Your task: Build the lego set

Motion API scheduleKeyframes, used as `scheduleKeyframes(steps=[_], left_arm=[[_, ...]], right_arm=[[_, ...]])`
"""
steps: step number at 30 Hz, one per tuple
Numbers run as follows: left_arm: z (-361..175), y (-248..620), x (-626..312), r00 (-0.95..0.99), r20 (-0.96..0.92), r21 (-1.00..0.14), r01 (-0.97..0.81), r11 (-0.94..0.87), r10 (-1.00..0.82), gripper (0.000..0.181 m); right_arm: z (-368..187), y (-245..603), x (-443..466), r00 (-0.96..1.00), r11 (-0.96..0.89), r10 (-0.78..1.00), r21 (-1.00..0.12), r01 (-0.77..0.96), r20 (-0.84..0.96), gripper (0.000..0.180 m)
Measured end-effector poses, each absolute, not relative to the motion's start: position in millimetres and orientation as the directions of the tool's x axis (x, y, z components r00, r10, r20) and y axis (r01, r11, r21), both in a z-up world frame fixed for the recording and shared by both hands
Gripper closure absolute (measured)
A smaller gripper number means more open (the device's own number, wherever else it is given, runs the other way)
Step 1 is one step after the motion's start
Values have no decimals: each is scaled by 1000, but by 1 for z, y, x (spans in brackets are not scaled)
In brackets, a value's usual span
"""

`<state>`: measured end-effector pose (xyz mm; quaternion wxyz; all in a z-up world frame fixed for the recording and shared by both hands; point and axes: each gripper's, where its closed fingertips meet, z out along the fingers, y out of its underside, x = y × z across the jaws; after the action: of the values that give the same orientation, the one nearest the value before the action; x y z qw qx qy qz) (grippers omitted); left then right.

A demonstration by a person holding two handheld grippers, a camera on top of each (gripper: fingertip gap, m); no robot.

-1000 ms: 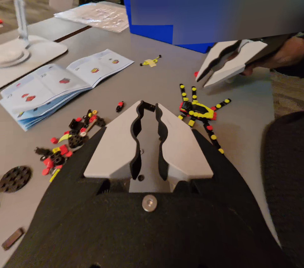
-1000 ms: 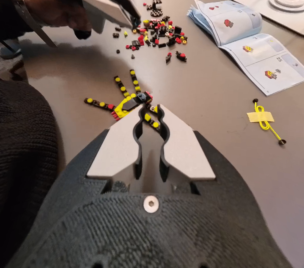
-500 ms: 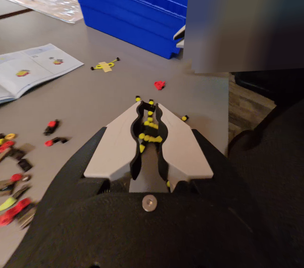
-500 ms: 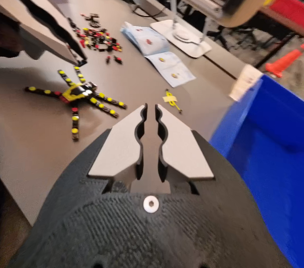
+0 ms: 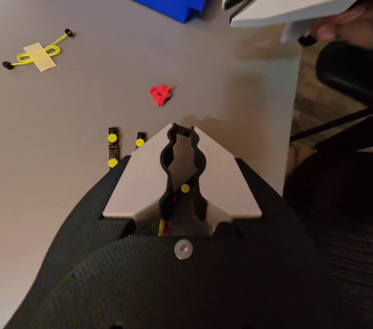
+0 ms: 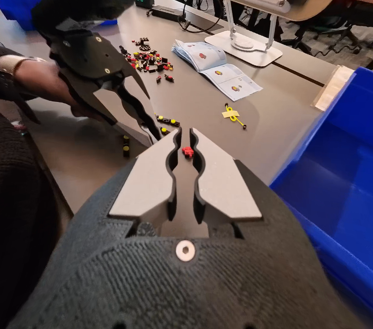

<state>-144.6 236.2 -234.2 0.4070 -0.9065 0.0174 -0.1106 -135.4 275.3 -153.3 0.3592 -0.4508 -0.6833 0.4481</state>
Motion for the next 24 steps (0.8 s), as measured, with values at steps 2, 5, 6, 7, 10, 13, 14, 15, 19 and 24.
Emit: scheduleKeyframes(steps=[2,5,6,7,10,13,14,15,19,24], left_arm=[[-238,235,-145,974,180,-725,37,-687,-138,169],[-235,235,-142,957,246,-728,78,-681,-154,163],[-234,235,-141,951,266,-729,93,-678,-156,162],[-233,234,-141,948,278,-731,104,-674,-156,159],[-229,227,-145,947,281,-736,110,-668,-153,156],[-220,216,-156,955,267,-755,124,-644,-130,156],[-213,213,-157,949,285,-768,141,-625,-136,156],[-201,211,-156,937,315,-789,168,-591,-154,156],[-147,203,-168,895,409,-856,309,-414,-178,156],[-141,156,-217,930,364,-896,337,-290,-45,158]], right_arm=[[-153,275,-134,-336,168,940,-939,299,61,173],[-159,271,-134,-343,172,938,-930,323,55,173],[-163,270,-134,-346,187,936,-923,336,64,173],[-167,269,-134,-350,206,933,-914,349,77,173],[-177,266,-135,-368,271,922,-885,378,125,173],[-188,260,-135,-404,329,901,-854,403,156,173],[-192,257,-135,-420,348,893,-842,412,164,172],[-196,254,-134,-436,368,883,-831,418,172,172],[-205,244,-136,-488,426,851,-802,419,197,172],[-226,232,-136,-544,421,831,-768,482,115,171]])
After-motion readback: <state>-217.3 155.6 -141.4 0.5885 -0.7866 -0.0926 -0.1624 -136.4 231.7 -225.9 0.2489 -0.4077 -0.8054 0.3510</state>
